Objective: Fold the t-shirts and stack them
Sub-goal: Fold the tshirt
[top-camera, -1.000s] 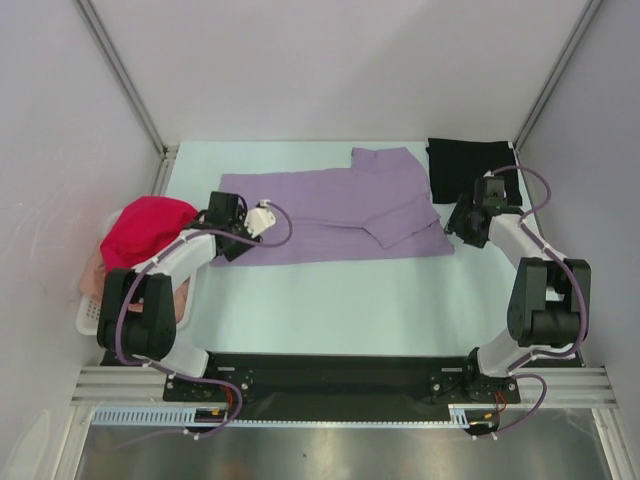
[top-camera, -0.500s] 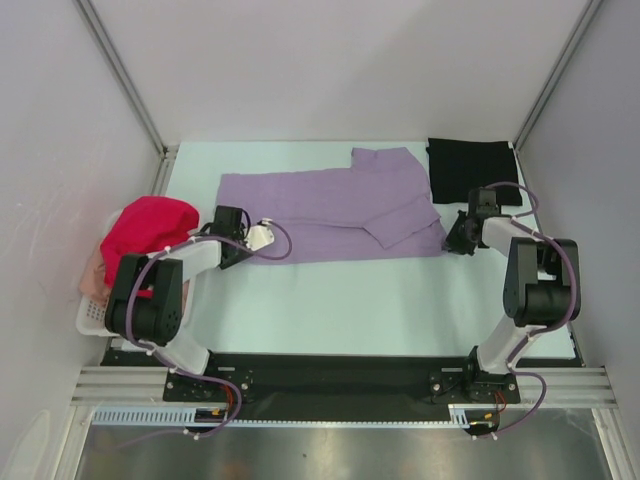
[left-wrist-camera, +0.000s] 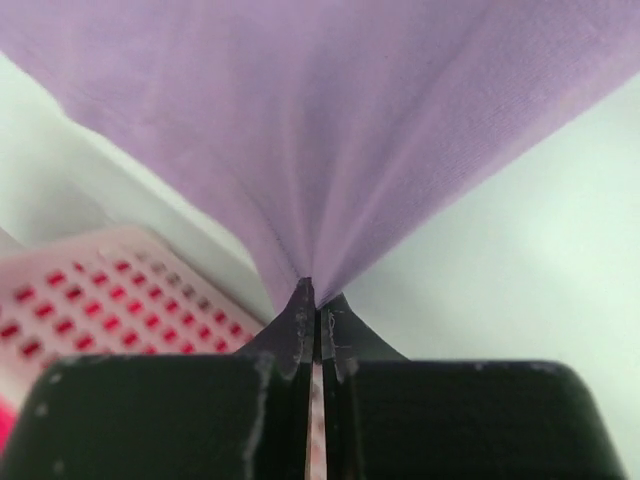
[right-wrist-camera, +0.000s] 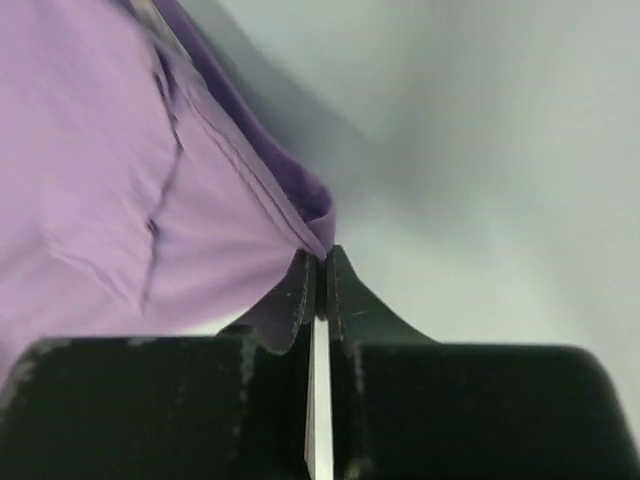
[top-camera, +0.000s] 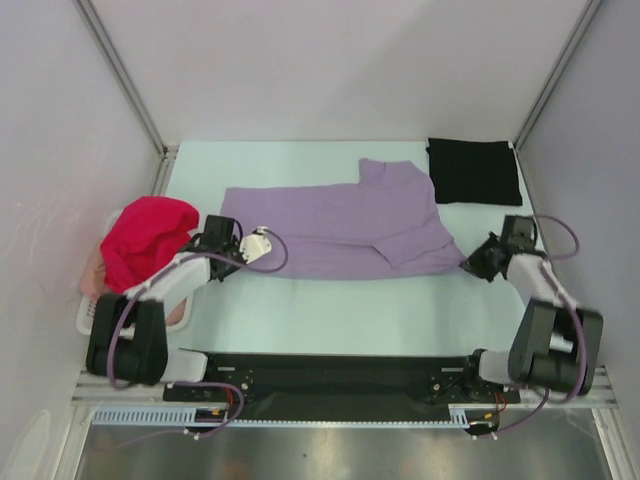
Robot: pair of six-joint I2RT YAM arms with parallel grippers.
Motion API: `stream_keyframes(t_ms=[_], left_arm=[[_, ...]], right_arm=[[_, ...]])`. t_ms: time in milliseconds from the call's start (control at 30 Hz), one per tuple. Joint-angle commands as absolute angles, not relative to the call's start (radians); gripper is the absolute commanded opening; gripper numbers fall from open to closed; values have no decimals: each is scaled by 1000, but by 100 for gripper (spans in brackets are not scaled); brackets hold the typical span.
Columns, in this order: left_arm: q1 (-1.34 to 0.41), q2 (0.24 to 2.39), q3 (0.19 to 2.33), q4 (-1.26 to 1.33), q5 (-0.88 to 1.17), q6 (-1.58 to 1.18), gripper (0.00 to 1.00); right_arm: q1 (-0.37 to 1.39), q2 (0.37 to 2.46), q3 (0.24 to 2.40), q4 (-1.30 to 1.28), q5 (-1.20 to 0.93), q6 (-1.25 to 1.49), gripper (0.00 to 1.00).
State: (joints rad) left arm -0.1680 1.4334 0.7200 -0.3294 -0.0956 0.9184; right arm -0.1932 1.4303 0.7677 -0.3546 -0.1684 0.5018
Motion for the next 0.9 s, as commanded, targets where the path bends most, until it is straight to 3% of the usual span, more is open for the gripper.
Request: stream_keyframes(t_ms=[0,233,467,500,533,567,600,633,767,867], left_arm=[[-164,1241,696,-584,-14,939,0],[-170,1160,718,-842,103,960,0],[-193,1137,724,-956,92,995,0],[-195,1138,729,-966,92,1002,4],[-195,1141,741,-971,89,1014,21],[-195,1152,752,-992,80,1025,62],[-195,1157,779,-997,66,1032,88],[-193,1167,799,-997,49,1034,98],[-155,1227,978,-898,57,959,100],[-103,1316,1133,-748,130,763,100]], right_arm=[[-317,1194,652,-478,-212,639,0],[-462,679,457,-647,-157,752,0],[-456,641,479,-811,-29,831,5],[-456,643,483,-827,-9,842,30],[-456,646,501,-836,29,853,50],[-456,652,515,-839,41,860,70],[-456,652,564,-828,54,856,75],[-454,652,592,-819,54,847,76],[-398,664,732,-634,-30,701,83],[-279,763,810,-424,-54,545,81]])
